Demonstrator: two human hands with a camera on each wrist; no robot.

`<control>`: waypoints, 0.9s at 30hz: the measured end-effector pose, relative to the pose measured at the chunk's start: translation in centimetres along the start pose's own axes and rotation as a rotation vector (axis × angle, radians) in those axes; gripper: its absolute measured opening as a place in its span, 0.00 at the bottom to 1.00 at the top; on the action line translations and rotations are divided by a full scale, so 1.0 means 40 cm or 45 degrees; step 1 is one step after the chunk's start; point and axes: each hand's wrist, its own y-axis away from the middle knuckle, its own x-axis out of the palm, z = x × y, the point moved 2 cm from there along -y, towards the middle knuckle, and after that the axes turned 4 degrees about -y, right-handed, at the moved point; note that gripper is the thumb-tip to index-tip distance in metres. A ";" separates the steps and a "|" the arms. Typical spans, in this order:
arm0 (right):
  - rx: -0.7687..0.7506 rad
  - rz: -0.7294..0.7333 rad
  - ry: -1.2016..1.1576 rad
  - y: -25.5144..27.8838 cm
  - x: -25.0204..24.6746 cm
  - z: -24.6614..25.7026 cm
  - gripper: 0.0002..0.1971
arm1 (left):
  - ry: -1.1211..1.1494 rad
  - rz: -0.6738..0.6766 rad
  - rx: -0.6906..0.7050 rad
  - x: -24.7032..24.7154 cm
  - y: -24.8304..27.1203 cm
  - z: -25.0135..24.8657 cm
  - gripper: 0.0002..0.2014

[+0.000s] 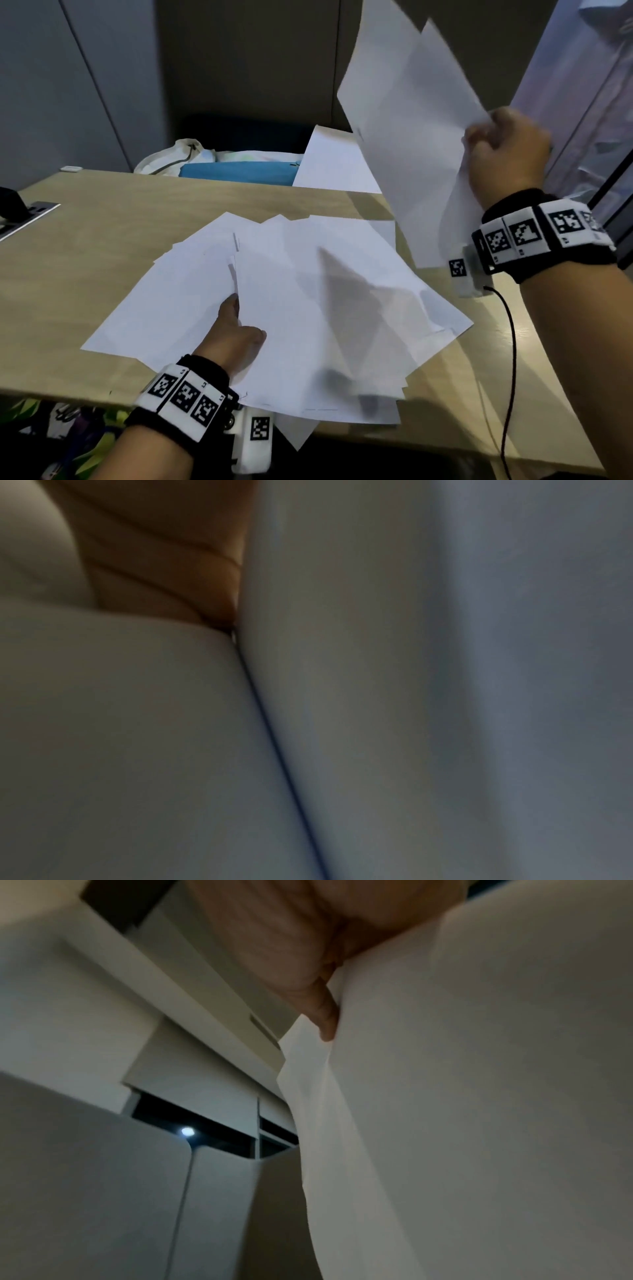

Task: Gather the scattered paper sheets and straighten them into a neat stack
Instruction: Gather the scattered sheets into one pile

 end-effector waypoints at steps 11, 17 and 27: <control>0.454 0.695 -0.434 0.231 0.156 -0.072 0.11 | -0.038 -0.001 -0.087 0.010 0.037 -0.053 0.24; 0.566 1.223 -0.219 0.388 0.204 -0.073 0.12 | -0.056 -0.066 -0.023 0.010 0.007 -0.030 0.26; 0.375 1.355 0.220 0.356 0.157 -0.082 0.60 | -0.268 -0.106 -0.004 -0.003 0.015 -0.014 0.26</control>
